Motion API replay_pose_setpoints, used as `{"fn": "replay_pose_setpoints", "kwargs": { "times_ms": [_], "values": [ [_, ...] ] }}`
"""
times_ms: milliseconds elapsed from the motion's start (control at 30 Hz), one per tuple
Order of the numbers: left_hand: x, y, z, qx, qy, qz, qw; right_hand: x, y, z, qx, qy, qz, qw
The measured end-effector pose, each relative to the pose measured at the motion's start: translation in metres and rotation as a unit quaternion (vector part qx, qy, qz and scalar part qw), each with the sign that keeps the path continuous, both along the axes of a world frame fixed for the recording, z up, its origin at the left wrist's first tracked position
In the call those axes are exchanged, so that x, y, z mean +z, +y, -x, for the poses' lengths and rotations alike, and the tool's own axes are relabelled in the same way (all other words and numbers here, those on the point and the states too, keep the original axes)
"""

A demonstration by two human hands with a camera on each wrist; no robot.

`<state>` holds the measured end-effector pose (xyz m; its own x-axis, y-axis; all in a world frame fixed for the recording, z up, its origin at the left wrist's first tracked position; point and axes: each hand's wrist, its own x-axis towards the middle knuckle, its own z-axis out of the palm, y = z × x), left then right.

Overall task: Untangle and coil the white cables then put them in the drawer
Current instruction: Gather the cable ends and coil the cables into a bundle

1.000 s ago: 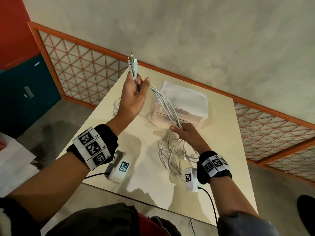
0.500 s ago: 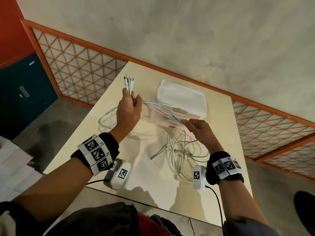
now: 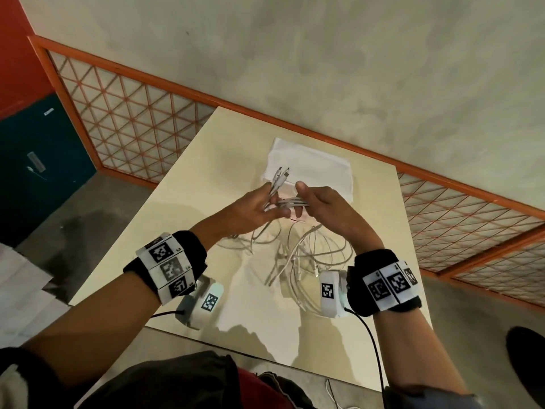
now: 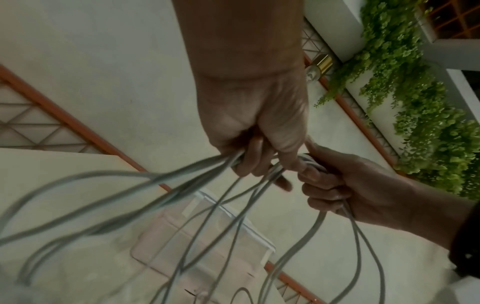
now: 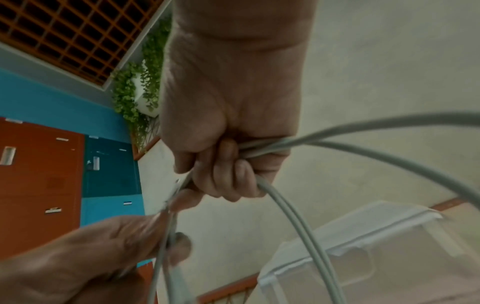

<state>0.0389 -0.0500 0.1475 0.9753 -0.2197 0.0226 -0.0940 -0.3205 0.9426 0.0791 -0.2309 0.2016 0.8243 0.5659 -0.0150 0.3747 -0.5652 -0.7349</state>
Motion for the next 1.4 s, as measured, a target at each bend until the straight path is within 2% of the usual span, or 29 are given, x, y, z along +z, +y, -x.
{"fn": "replay_pose_setpoints", "kwargs": {
  "times_ms": [133, 233, 400, 500, 600, 733, 833, 933, 1000, 1100, 1200, 1300, 1400],
  "values": [
    [0.011, 0.006, -0.001, 0.068, -0.085, 0.012, 0.994, -0.021, -0.016, -0.007, 0.026, 0.043, -0.027, 0.998],
    [0.024, 0.011, -0.001, 0.13, -0.163, 0.036, 0.977, -0.05, -0.031, -0.009, -0.008, 0.106, -0.074, 0.992],
    [0.028, 0.014, -0.001, 0.203, -0.215, 0.061, 0.953, -0.074, -0.044, -0.012, -0.05, 0.136, -0.11, 0.983],
    [0.026, 0.02, -0.005, 0.263, -0.235, 0.072, 0.933, -0.078, -0.051, -0.014, -0.065, 0.118, -0.102, 0.986],
    [0.023, 0.026, -0.007, 0.29, -0.235, 0.076, 0.925, -0.076, -0.054, -0.015, -0.059, 0.11, -0.074, 0.989],
    [0.023, 0.024, -0.004, 0.302, -0.25, 0.05, 0.918, -0.081, -0.049, -0.015, -0.042, 0.154, -0.06, 0.985],
    [0.026, 0.027, -0.001, 0.313, -0.258, 0.025, 0.914, -0.087, -0.043, -0.011, -0.054, 0.201, 0.02, 0.978],
    [0.023, 0.032, 0.002, 0.313, -0.251, -0.004, 0.916, -0.107, -0.048, -0.01, -0.077, 0.21, 0.059, 0.973],
    [0.02, 0.035, 0.007, 0.304, -0.233, -0.023, 0.923, -0.124, -0.054, -0.01, -0.099, 0.162, 0.087, 0.978],
    [0.011, 0.039, 0.012, 0.276, -0.196, -0.109, 0.934, -0.155, -0.066, -0.008, -0.097, 0.085, 0.183, 0.975],
    [-0.001, 0.038, 0.016, 0.256, -0.143, -0.173, 0.94, -0.174, -0.072, 0.003, -0.076, 0.074, 0.24, 0.965],
    [-0.013, 0.039, 0.017, 0.243, -0.074, -0.228, 0.94, -0.172, -0.073, 0.011, -0.095, 0.061, 0.217, 0.97],
    [-0.021, 0.037, 0.018, 0.228, -0.03, -0.258, 0.939, -0.153, -0.074, 0.003, -0.126, 0.008, 0.168, 0.978]
  ]
}}
